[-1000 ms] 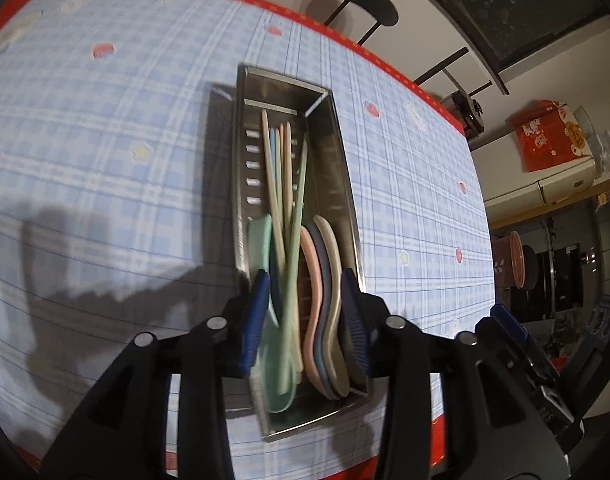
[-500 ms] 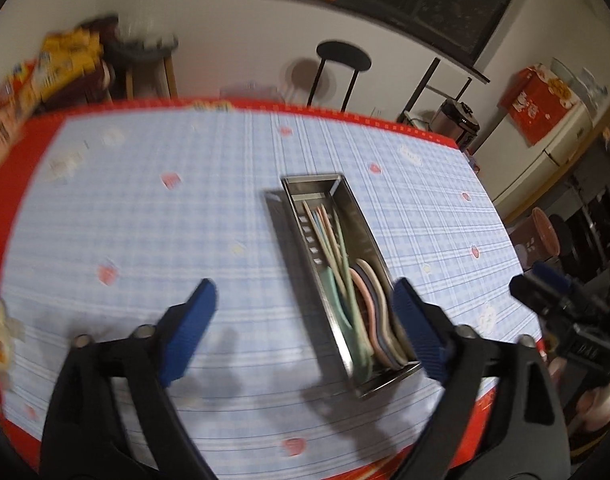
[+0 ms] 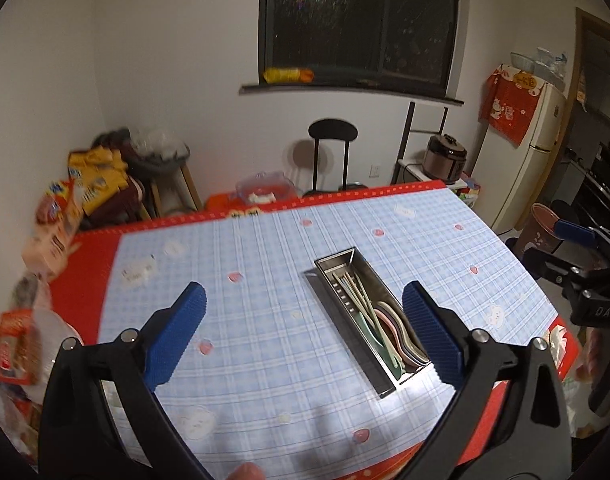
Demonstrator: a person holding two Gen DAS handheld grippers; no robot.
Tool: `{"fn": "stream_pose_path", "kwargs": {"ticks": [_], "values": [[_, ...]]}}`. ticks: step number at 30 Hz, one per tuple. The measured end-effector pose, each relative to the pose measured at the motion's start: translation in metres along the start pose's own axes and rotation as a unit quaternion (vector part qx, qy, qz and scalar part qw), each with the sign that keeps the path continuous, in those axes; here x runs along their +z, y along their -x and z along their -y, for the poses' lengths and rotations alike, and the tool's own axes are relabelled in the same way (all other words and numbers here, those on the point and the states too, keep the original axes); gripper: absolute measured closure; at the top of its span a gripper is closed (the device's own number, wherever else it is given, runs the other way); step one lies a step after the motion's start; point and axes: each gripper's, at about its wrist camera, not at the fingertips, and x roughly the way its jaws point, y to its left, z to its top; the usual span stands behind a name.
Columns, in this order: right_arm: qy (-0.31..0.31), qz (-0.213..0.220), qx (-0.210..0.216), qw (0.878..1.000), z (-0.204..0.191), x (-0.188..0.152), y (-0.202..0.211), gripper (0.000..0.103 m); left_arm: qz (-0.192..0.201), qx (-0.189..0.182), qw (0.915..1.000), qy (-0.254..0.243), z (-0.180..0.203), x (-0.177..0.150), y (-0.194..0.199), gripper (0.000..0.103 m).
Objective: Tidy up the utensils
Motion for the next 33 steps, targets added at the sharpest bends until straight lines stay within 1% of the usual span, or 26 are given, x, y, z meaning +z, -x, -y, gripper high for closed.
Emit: {"fn": "stream_pose_path", "kwargs": {"ticks": [4, 7, 9, 16, 21, 33], "values": [[-0.004, 0.013, -0.011, 1.0, -0.012, -0.002, 0.022, 0.006, 0.028, 0.007, 0.9995, -0.012, 0.002, 0.002, 0.028, 0.006], [-0.004, 0.024, -0.031, 0.999, -0.019, -0.006, 0.037, 0.006, 0.042, 0.012, 0.9989, -0.013, 0.003, 0.0, 0.044, 0.006], [-0.003, 0.031, -0.051, 0.998, -0.021, -0.01, 0.045, 0.006, 0.048, 0.009, 0.9987, -0.016, 0.003, -0.003, 0.051, 0.006], [-0.024, 0.033, -0.085, 0.996, -0.018, -0.02, 0.057, 0.006, 0.041, -0.007, 0.9991, -0.005, -0.003, -0.005, 0.05, 0.006], [-0.038, 0.032, -0.099, 0.994, -0.012, -0.024, 0.059, 0.006, 0.04, -0.004, 0.9992, -0.007, 0.0, -0.005, 0.049, 0.006], [-0.041, 0.031, -0.105, 0.993, -0.008, -0.027, 0.058, 0.006, 0.028, -0.002, 0.9996, -0.01, 0.005, -0.006, 0.04, 0.006]]}}
